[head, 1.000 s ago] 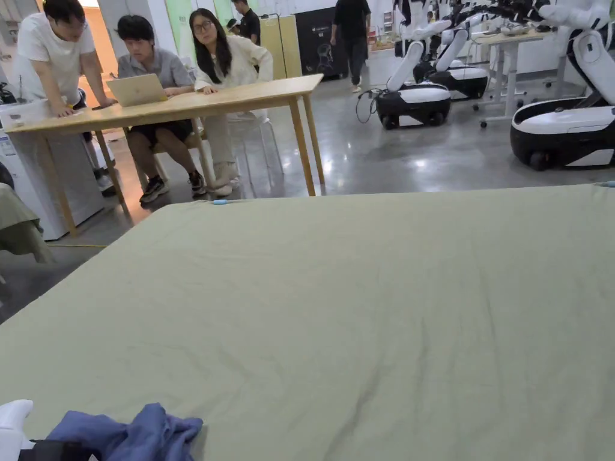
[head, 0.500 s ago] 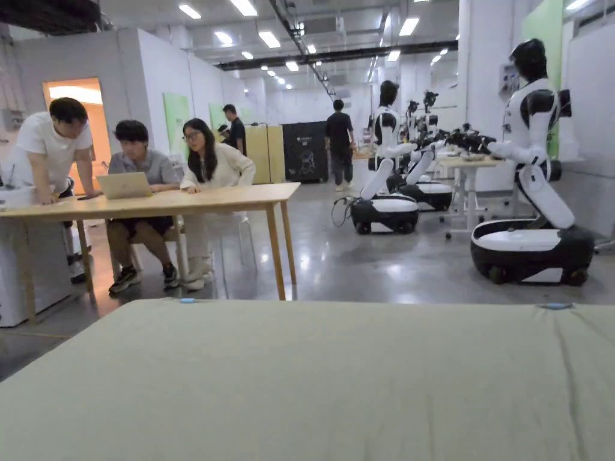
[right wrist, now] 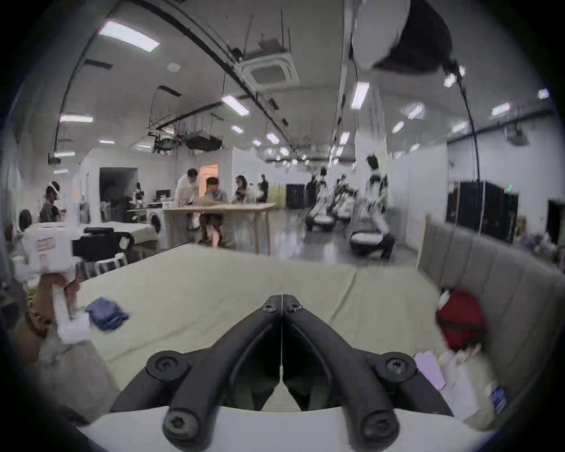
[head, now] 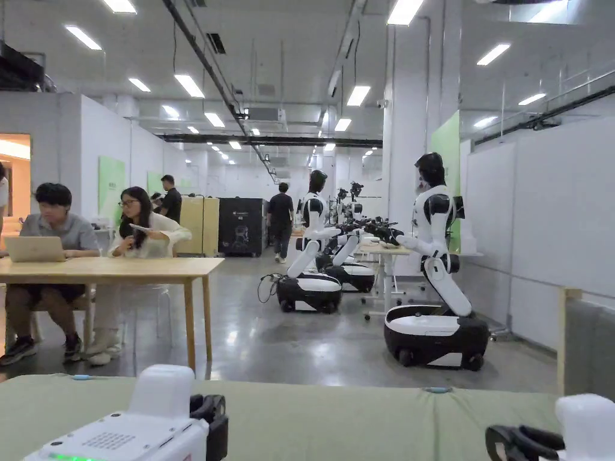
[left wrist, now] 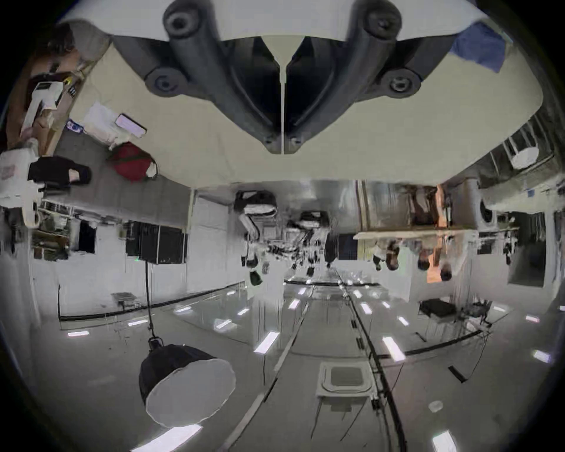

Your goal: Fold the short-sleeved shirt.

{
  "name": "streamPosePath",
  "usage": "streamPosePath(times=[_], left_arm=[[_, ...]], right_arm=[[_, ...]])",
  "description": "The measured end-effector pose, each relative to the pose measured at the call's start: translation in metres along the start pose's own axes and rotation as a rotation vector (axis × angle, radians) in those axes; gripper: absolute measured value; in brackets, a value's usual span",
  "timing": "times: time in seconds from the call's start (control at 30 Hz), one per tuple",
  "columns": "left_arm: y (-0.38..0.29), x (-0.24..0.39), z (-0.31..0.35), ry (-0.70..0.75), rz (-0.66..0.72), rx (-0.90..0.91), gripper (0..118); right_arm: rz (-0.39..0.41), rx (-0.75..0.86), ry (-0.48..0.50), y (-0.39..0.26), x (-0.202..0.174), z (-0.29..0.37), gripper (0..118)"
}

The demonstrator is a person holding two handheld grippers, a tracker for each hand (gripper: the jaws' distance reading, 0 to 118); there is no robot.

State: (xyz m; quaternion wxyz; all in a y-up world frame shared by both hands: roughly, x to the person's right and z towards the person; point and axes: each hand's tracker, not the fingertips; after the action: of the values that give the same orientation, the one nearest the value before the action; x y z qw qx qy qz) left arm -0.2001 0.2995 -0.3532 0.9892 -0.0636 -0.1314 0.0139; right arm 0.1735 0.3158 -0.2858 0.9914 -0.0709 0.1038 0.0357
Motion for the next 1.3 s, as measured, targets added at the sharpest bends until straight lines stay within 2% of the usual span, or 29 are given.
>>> streamPosePath(times=[0.07, 0.17, 0.23, 0.33, 0.43, 0.47, 0.57, 0.7, 0.9, 1.03, 1.1, 1.13, 1.17, 1.2, 1.23, 1.27, 1.3], left_arm=[[0.017, 0.018, -0.024, 0.014, -0.023, 0.025, 0], [0.036, 0.041, -0.05, 0.116, -0.091, 0.07, 0], [0.042, 0.044, -0.071, 0.163, -0.147, 0.088, 0], [0.044, 0.036, -0.108, 0.164, -0.103, 0.071, 0], [0.041, 0.037, -0.125, 0.296, -0.178, 0.095, 0], [0.04, 0.036, -0.127, 0.297, -0.188, 0.102, 0], [0.039, 0.031, -0.127, 0.271, -0.14, 0.11, 0], [0.041, 0.028, -0.134, 0.304, -0.143, 0.123, 1], [0.036, 0.021, -0.159, 0.281, -0.097, 0.122, 5], [0.029, 0.013, -0.175, 0.253, -0.071, 0.106, 5], [0.027, 0.011, -0.179, 0.258, -0.092, 0.105, 15], [0.027, 0.01, -0.181, 0.263, -0.089, 0.102, 24], [0.027, 0.009, -0.182, 0.26, -0.086, 0.095, 36], [0.027, 0.01, -0.18, 0.262, -0.077, 0.086, 55], [0.028, 0.013, -0.175, 0.267, -0.073, 0.079, 90], [0.028, 0.013, -0.175, 0.267, -0.07, 0.078, 107], [0.027, 0.013, -0.174, 0.262, -0.069, 0.079, 114]], right_arm=[[-0.005, 0.036, -0.051, 0.024, 0.005, -0.027, 1], [-0.017, 0.074, -0.081, 0.047, 0.01, -0.07, 1], [0.016, 0.093, -0.133, 0.051, 0.014, -0.103, 1], [0.049, 0.115, -0.145, 0.05, 0.008, -0.137, 1], [0.097, 0.115, -0.163, 0.047, -0.001, -0.163, 1], [0.113, 0.107, -0.168, 0.046, -0.002, -0.168, 1], [0.096, 0.166, -0.217, 0.039, -0.001, -0.173, 1], [0.028, 0.153, -0.217, 0.042, 0.005, -0.168, 1], [0.019, 0.157, -0.222, 0.04, 0.03, -0.184, 1], [0.012, 0.181, -0.256, 0.038, 0.028, -0.18, 2], [-0.005, 0.167, -0.253, 0.036, 0.029, -0.183, 6], [-0.013, 0.166, -0.247, 0.034, 0.03, -0.184, 19], [-0.024, 0.164, -0.242, 0.031, 0.036, -0.189, 40], [-0.039, 0.151, -0.24, 0.031, 0.036, -0.19, 69], [-0.059, 0.136, -0.235, 0.03, 0.036, -0.191, 105], [-0.077, 0.125, -0.223, 0.029, 0.036, -0.192, 118], [-0.089, 0.128, -0.213, 0.025, 0.039, -0.201, 118]])
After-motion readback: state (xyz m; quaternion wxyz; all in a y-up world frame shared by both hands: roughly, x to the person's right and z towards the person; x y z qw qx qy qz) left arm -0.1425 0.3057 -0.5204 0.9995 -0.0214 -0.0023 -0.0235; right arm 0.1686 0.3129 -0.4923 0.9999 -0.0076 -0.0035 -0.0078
